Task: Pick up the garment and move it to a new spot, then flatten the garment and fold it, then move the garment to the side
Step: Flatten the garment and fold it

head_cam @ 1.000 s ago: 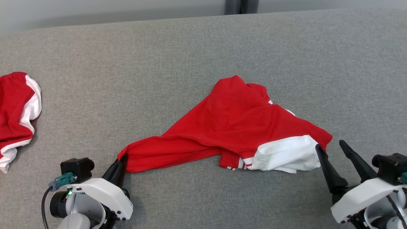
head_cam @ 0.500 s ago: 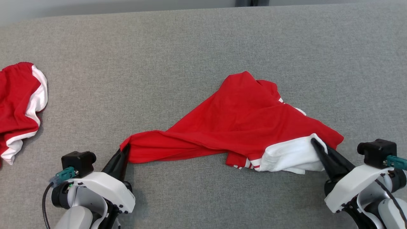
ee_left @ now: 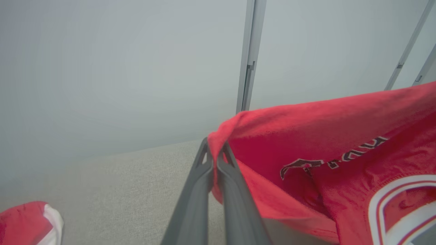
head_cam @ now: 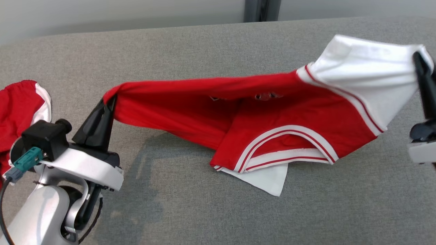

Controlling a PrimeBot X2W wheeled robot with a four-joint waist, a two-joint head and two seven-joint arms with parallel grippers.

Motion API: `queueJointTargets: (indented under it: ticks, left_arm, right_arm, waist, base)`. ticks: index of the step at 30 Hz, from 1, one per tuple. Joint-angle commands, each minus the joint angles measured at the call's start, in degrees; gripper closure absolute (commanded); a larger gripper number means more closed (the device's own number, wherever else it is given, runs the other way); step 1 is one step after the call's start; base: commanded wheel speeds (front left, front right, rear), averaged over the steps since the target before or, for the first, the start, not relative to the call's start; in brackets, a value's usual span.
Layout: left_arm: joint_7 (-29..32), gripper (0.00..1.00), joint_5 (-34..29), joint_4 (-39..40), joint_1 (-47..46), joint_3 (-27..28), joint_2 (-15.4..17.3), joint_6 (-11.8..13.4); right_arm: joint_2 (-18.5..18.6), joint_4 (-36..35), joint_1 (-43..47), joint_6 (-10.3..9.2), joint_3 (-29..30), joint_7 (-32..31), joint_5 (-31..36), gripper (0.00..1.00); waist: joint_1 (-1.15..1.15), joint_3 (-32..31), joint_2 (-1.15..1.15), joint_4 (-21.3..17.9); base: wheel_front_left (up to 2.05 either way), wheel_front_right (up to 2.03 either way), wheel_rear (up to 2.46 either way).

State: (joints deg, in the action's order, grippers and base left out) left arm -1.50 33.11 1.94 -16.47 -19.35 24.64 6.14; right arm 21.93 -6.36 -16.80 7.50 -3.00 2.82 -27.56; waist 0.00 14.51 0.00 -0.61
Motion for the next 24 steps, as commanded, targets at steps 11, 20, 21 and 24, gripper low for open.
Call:
queueJointTargets:
  ticks: [11, 20, 21, 24]
  left_arm:
    - [2.83, 1.00, -3.96, 13.33, -12.89, 3.87, 5.06, 1.24]
    - [5.43, 1.00, -4.35, 17.85, -17.09, 5.07, 6.61, 2.01]
    - [5.62, 1.00, -4.29, 18.12, -17.26, 5.08, 6.61, 2.03]
    - [6.36, 1.00, -3.58, 17.80, -18.60, 4.92, 6.60, 1.54]
  right_arm:
    - [4.99, -8.58, -15.26, -0.02, 5.52, -5.43, 1.40, 1.00]
    - [5.98, -10.00, -18.85, -0.02, 5.92, -8.47, -0.38, 1.00]
    - [5.81, -9.89, -18.88, -0.02, 5.70, -8.94, -0.66, 1.00]
    - [5.71, -8.88, -19.90, -0.02, 4.58, -9.94, -1.72, 1.00]
  waist:
    - [0.00, -3.60, 0.00, 0.67]
    - [0.00, -4.70, 0.00, -0.03]
    - [0.00, -4.61, 0.00, -0.13]
    - [0.00, -3.67, 0.00, -0.40]
  base:
    - [0.00, 0.00, 0.00]
    - [0.00, 0.00, 0.00]
    - [0.00, 0.00, 0.00]
    - [0.00, 0.00, 0.00]
